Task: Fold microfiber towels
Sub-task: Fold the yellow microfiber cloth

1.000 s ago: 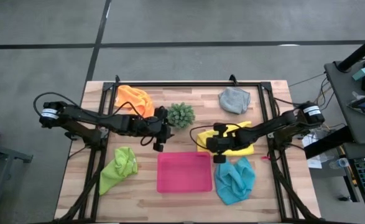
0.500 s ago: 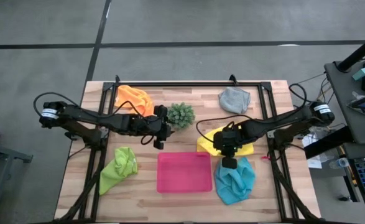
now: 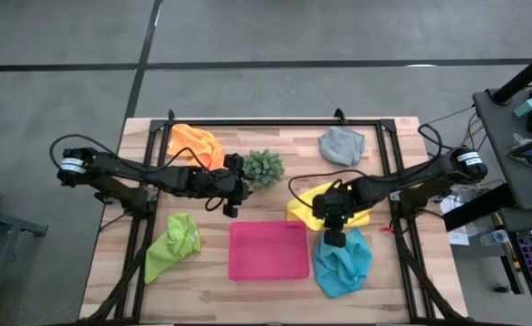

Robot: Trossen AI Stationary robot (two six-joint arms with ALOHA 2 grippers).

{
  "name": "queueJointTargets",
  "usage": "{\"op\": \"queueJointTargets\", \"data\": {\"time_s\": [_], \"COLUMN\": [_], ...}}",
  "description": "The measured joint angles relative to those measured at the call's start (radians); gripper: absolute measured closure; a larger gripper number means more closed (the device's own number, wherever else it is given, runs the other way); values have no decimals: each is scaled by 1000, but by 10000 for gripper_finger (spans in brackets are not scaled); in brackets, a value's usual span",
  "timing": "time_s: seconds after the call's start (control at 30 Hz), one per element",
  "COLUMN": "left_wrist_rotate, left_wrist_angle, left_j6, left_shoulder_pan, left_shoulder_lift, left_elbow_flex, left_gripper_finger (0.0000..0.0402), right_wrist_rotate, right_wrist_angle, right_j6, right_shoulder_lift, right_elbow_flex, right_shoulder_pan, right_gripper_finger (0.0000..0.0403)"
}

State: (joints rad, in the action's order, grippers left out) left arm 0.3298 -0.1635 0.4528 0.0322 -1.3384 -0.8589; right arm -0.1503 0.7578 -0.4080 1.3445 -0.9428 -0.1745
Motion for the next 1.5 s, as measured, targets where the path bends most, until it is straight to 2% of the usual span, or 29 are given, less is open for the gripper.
{"op": "queueJointTargets", "data": {"time_s": [0.13, 0.23, 0.37, 0.53, 0.63, 0.73, 0.83, 0.9, 1.13, 1.33, 1.5], "left_wrist_rotate": [1, 1, 11, 14, 13, 13, 13, 14, 13, 14, 16], "left_wrist_angle": [34, 58, 97, 149, 153, 153, 164, 169, 188, 176, 188], "left_j6": [14, 45, 93, 145, 162, 178, 232, 246, 239, 237, 257], "left_shoulder_pan": [0, -1, -3, -15, -20, -22, -24, -28, -42, -46, -61], "left_shoulder_lift": [0, 0, 0, 0, 0, 0, 3, 13, 70, 81, 81], "left_elbow_flex": [0, 0, 0, 0, 0, 0, -1, -6, 3, 34, 46], "left_gripper_finger": [228, 228, 228, 228, 228, 228, 228, 228, 228, 228, 228], "right_wrist_rotate": [62, 46, -7, -1, 45, 141, 273, 307, 187, 166, 24], "right_wrist_angle": [-52, -68, -47, 53, 115, 123, 63, 12, -222, -246, -225], "right_j6": [-59, -93, -131, -144, -130, -59, 52, 148, 399, 477, 523], "right_shoulder_lift": [0, 0, 0, -15, -16, -16, -8, 2, 80, 183, 234], "right_elbow_flex": [49, 68, 62, -5, -44, -60, -54, -43, 0, 6, 5], "right_shoulder_pan": [0, 1, 2, 25, 44, 65, 106, 153, 340, 417, 428], "right_gripper_finger": [394, 384, 351, 298, 269, 247, 234, 231, 244, 263, 266]}}
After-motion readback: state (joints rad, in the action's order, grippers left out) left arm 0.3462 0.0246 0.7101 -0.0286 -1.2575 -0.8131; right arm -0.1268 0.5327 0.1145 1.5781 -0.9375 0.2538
